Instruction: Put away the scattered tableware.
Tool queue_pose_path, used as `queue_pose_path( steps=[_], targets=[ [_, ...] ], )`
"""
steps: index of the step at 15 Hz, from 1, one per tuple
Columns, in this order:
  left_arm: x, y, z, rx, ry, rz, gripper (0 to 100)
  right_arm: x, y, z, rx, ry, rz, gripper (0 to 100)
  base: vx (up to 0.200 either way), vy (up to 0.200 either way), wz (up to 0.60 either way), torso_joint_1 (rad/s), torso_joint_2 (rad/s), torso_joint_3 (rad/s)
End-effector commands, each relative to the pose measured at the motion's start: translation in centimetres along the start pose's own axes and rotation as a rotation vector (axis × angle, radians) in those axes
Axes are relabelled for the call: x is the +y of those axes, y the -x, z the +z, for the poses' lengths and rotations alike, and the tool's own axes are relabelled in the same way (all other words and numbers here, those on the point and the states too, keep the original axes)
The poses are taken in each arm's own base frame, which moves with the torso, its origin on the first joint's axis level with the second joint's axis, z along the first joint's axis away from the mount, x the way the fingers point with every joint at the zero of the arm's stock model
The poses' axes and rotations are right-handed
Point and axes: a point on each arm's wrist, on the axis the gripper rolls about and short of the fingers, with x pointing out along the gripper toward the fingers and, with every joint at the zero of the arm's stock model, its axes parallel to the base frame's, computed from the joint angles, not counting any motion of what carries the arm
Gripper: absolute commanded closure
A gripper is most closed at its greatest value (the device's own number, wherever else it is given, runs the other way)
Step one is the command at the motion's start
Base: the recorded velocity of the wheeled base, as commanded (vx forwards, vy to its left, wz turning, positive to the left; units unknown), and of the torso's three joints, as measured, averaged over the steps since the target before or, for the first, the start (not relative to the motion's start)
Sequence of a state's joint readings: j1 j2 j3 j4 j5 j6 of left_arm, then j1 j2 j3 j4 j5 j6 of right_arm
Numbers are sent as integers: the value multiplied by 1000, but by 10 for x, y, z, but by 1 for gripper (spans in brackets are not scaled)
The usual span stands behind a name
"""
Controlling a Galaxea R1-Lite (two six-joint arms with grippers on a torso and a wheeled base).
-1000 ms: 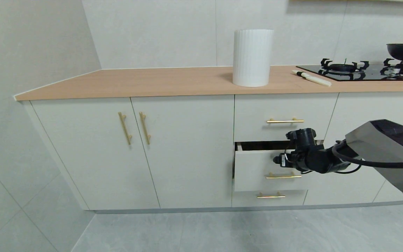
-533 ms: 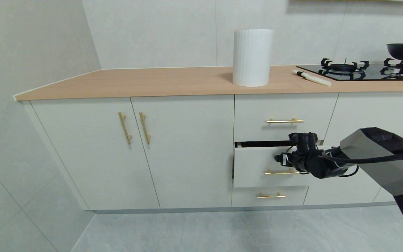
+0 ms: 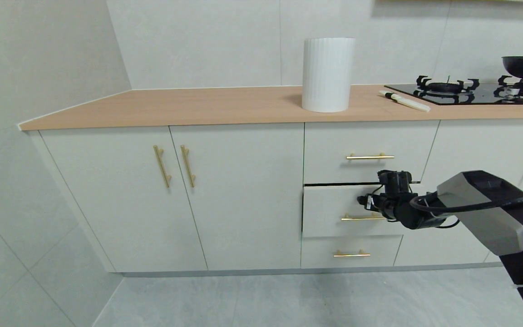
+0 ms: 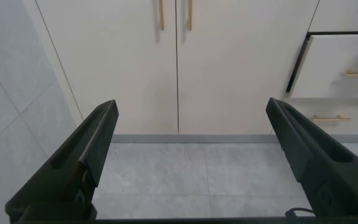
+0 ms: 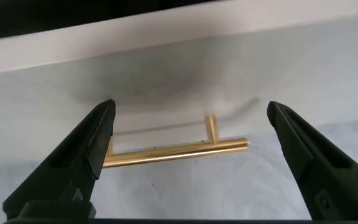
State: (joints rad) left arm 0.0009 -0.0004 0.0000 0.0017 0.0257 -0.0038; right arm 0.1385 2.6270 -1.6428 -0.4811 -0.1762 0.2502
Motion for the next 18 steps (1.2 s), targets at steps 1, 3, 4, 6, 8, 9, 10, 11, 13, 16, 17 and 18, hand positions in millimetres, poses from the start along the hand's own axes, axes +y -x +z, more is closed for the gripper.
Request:
queue_pose_path(
  steps=[1, 3, 4, 6, 8, 9, 10, 11, 13, 16, 17, 18],
  targets=[
    [0, 0, 0, 0, 1, 1, 0, -2, -5, -4, 3, -4, -3, 0, 0, 0, 0, 0, 0, 0],
    [0, 0, 0, 0, 1, 1, 0, -1, -10, -2, -12, -19, 0, 0, 0, 0, 0, 0, 0, 0],
    [0, 0, 0, 0, 1, 1, 0, -1, -13, -2, -20, -32, -1, 0, 0, 0, 0, 0, 0, 0],
    [0, 0, 0, 0, 1, 1, 0, -6, -16, -1, -26, -38, -9, 0, 0, 0, 0, 0, 0, 0],
    [0, 0, 0, 0, 1, 1, 0, -6, -16, 2, -35, -41, -7, 0, 0, 0, 0, 0, 0, 0],
    [0, 0, 0, 0, 1, 1, 0, -6, -19, 0, -39, -43, -9, 0, 0, 0, 0, 0, 0, 0],
    [0, 0, 0, 0, 1, -1, 0, -6, -20, 1, -41, -44, -8, 0, 0, 0, 0, 0, 0, 0],
    [0, 0, 0, 0, 1, -1, 0, -7, -20, 0, -40, -44, -10, 0, 0, 0, 0, 0, 0, 0],
    [0, 0, 0, 0, 1, 1, 0, -6, -21, 3, -52, -46, -7, 0, 0, 0, 0, 0, 0, 0],
    [0, 0, 0, 0, 1, 1, 0, -7, -23, 3, -57, -59, -16, 0, 0, 0, 0, 0, 0, 0],
    [0, 0, 0, 0, 1, 1, 0, -7, -23, 6, -70, -65, -15, 0, 0, 0, 0, 0, 0, 0],
    [0, 0, 0, 0, 1, 1, 0, -8, -25, 5, -70, -67, -22, 0, 0, 0, 0, 0, 0, 0]
  ],
)
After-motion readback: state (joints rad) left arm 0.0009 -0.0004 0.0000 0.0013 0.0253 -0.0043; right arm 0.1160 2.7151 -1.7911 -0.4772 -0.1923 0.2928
